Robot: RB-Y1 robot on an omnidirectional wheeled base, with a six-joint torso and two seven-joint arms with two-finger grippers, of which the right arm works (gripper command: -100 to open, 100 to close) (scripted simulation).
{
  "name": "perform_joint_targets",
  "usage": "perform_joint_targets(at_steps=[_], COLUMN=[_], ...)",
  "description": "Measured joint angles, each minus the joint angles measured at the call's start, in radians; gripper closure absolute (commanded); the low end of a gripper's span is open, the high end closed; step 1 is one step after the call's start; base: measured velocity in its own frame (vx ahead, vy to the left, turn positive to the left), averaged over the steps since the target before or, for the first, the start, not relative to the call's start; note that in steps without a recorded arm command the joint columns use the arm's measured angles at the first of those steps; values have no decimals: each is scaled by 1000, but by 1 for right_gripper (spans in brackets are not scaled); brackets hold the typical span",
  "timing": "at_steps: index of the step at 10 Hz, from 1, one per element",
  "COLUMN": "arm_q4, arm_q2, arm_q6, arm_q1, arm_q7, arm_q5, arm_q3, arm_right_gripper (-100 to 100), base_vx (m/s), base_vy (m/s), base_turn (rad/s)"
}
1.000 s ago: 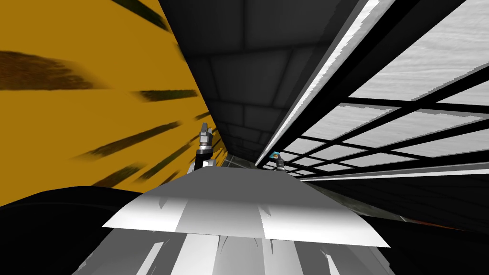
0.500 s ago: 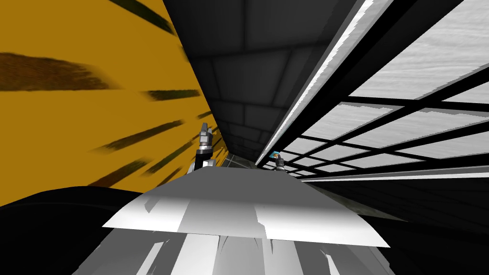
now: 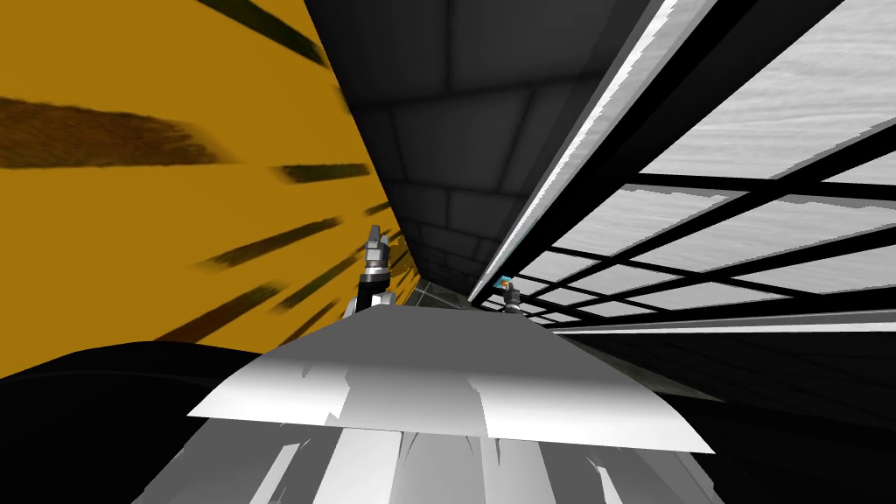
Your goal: Pull the door open
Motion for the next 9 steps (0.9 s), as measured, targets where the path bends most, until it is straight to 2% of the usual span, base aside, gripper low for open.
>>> perform_joint_targets(at_steps=[1, 3, 5, 7, 8, 9], arm_q4=[13, -24, 12, 8, 21, 22], arm_q2=[-3, -1, -2, -1, -2, -2], arm_q6=[-3, 18, 5, 13, 9, 13], arm_q1=[-8, 14, -8, -9, -14, -12], arm_q7=[-27, -72, -117, -167, -195, -219], arm_q5=[-11, -28, -45, -67, -77, -88], arm_q3=[6, 15, 23, 34, 41, 45], arm_right_gripper=[100, 100, 100, 100, -100, -100], base_vx=[-25, -34, -45, -45, -51, -41], base_vy=[-8, -9, -16, -19, -30, -27], base_turn=[26, 49, 64, 59, 14, -7])
